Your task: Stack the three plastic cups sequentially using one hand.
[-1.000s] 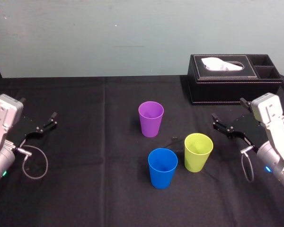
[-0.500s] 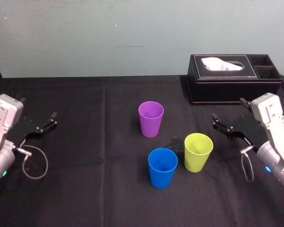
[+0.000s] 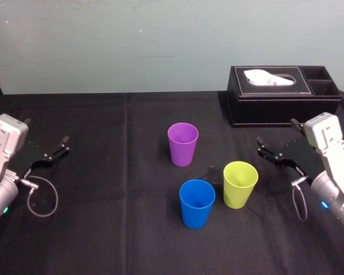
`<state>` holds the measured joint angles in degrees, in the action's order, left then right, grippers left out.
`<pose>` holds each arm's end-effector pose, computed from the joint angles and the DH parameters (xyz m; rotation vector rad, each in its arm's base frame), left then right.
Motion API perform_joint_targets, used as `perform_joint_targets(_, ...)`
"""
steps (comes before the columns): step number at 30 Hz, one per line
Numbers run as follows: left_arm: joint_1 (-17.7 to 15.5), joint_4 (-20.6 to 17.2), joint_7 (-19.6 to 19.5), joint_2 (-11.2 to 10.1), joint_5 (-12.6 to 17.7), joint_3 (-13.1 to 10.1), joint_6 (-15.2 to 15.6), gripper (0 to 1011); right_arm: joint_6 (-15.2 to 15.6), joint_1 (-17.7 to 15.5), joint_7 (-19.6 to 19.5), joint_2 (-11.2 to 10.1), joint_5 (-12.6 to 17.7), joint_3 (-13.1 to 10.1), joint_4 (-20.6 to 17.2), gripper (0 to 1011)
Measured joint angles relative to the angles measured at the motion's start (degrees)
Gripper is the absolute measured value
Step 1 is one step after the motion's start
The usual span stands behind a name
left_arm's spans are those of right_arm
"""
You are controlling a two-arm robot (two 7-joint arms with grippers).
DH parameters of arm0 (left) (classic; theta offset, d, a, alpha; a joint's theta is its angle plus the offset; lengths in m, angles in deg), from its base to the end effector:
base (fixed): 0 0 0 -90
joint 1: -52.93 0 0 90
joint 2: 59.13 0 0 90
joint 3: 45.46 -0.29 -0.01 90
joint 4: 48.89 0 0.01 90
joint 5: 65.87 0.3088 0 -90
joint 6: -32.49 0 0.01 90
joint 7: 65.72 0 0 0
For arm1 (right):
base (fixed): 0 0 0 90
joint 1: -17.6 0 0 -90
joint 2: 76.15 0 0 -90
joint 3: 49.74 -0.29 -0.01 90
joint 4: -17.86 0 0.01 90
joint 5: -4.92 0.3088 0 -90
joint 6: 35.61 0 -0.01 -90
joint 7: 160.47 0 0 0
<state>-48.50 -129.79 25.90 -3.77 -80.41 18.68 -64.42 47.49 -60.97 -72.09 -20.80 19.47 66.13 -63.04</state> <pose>0.3581 0.0827 -0.3023 0.3044 -0.2851 1.2479 0.3581 -0.0827 -0.3023 -0.3047 -0.2849 -1.2479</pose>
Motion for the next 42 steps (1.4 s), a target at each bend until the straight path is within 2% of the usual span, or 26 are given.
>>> perform_joint_targets(37, 0.0, 0.0, 0.0, 0.0, 0.0, 0.0, 0.0, 1010, 0.0, 0.0, 0.0, 0.0, 0.0, 0.0, 0.0, 1004)
perform_joint_targets(42, 0.0, 0.0, 0.0, 0.0, 0.0, 0.0, 0.0, 1010, 1.6, -1.4, 1.2, -1.0, 0.8, -1.5, -3.1, 1004)
